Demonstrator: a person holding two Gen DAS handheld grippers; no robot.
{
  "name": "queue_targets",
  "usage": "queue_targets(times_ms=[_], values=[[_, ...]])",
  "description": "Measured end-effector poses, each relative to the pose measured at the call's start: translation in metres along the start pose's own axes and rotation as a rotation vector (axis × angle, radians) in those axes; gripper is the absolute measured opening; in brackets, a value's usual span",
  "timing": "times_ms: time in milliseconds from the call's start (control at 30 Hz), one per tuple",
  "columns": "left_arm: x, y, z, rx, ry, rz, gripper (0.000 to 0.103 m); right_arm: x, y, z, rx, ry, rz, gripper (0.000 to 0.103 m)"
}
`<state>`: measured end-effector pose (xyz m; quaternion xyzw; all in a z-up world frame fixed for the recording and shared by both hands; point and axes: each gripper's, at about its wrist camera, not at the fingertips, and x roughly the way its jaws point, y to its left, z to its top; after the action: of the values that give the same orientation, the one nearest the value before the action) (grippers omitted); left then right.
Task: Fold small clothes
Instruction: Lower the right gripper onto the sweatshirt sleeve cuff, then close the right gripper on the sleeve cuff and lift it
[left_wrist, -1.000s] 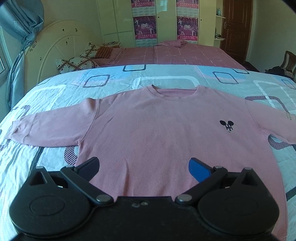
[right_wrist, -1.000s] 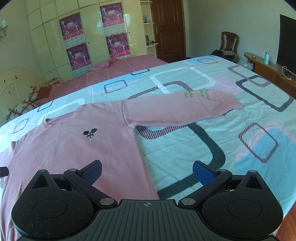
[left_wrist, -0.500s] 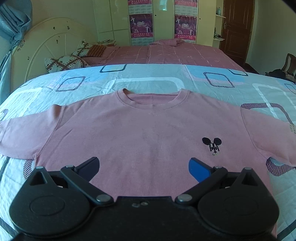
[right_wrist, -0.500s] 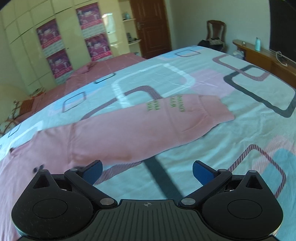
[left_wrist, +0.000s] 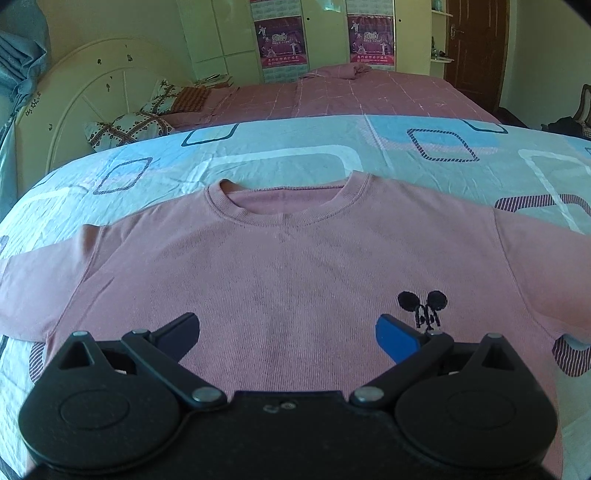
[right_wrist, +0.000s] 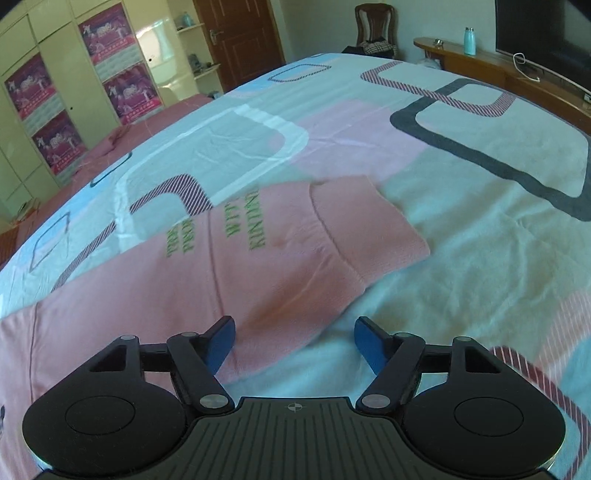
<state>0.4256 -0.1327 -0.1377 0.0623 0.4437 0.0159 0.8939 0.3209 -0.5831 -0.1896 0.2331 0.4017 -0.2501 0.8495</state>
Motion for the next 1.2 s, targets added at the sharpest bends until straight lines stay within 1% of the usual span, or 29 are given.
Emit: queue_targets(times_ms=[167,200,233,300,333,367,400,433,567,667,767,867,1000,1200], values=[[0.003,-0.007,0.005,0.013,0.0,0.009,0.1,0.015,-0.007,0.019,0.069,-0.03,0.008,0.072],[0.004,-0.008,0.006,0.016,0.001,0.009,0.099,0.017,-0.007,0.021,0.074,-0.037,0.006,0.066],[0.004,-0.009,0.006,0.021,0.003,0.009,0.099,0.019,-0.006,0.023,0.067,-0.044,-0.004,0.051],[0.004,-0.01,0.006,0.029,0.002,0.01,0.098,0.022,-0.001,0.024,0.041,-0.052,-0.018,0.033],[0.004,-0.01,0.006,0.033,0.0,0.009,0.098,0.022,-0.001,0.025,0.039,-0.053,-0.017,0.027],[0.004,-0.009,0.006,0.036,-0.002,0.009,0.097,0.023,-0.001,0.026,0.041,-0.057,-0.015,0.023],[0.005,-0.009,0.006,0.038,-0.002,0.009,0.096,0.024,-0.001,0.027,0.041,-0.058,-0.013,0.014],[0.005,-0.008,0.005,0.039,-0.001,0.009,0.096,0.023,0.0,0.027,0.04,-0.059,-0.011,0.01],[0.006,-0.001,0.006,0.039,-0.006,0.011,0.095,0.014,0.014,0.031,0.02,-0.093,0.017,0.009],[0.007,0.006,0.006,0.04,-0.015,0.006,0.095,0.002,0.039,0.034,-0.015,-0.124,0.056,0.009],[0.007,0.017,0.005,0.041,-0.025,-0.005,0.095,-0.014,0.072,0.032,-0.06,-0.153,0.111,0.009],[0.008,0.033,0.004,0.035,-0.036,-0.022,0.095,-0.029,0.119,0.024,-0.122,-0.173,0.187,0.009],[0.011,0.064,0.002,0.015,-0.044,-0.031,0.095,-0.048,0.193,-0.002,-0.219,-0.166,0.311,0.009],[0.02,0.119,-0.002,-0.034,-0.034,-0.028,0.095,-0.061,0.299,-0.059,-0.312,-0.09,0.495,0.009]])
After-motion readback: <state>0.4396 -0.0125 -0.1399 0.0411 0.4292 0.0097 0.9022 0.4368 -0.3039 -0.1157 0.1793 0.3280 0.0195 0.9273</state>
